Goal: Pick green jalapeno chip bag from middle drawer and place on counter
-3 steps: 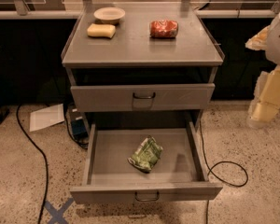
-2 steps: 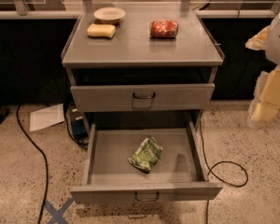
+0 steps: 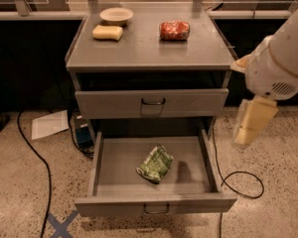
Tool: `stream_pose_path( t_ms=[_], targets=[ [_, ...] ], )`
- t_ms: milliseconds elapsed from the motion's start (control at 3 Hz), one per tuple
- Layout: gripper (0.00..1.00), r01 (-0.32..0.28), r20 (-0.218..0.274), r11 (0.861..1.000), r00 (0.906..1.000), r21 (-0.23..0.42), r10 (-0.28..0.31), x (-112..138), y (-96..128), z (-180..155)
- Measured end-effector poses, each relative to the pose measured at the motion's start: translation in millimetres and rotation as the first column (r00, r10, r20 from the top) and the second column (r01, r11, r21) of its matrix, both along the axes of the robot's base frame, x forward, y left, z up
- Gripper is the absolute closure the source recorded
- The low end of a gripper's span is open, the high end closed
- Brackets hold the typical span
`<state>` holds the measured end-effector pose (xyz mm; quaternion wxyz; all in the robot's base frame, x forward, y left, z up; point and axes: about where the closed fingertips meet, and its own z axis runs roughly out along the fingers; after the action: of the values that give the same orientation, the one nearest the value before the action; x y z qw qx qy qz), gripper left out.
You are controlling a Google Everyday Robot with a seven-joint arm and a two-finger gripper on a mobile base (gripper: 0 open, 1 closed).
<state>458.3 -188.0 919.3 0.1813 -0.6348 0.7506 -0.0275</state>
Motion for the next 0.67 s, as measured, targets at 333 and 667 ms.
stream_pose_path(
  t_ms=[333,667],
  targets=[
    [0.00,-0.082,-0.019,0.995,0.9963,0.058,0.084,16,25,-64],
    [0.00,-0.139,-0.028,0.983,0.9893,0.118,0.143,34,39,-125]
  ],
)
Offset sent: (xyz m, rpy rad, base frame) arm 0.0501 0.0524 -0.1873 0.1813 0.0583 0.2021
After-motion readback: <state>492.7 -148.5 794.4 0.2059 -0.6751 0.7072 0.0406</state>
